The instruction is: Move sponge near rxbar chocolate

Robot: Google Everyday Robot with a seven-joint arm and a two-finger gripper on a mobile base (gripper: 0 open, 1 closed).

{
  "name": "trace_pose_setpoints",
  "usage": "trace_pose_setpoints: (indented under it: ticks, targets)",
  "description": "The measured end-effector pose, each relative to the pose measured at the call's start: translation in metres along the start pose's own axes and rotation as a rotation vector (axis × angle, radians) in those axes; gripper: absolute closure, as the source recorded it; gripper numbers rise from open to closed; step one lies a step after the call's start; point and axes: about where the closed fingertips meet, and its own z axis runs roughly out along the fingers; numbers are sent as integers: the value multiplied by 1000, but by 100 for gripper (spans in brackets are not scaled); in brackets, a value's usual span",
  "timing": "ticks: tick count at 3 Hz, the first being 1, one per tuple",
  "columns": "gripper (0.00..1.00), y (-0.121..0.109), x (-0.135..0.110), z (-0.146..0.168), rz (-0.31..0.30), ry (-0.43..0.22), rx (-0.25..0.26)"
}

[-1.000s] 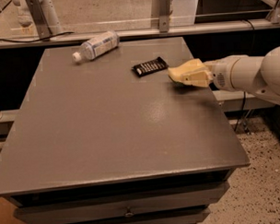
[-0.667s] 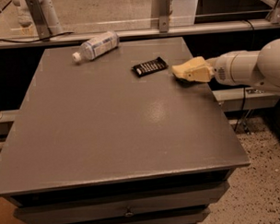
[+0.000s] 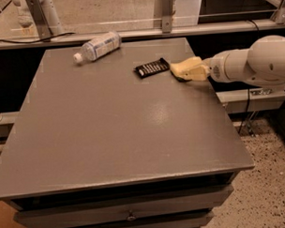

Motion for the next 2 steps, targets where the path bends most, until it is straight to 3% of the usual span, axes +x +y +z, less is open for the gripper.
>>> trace_pose_setpoints:
  ticks: [2]
  targets:
    - [100, 4, -1, 12, -1, 4, -18]
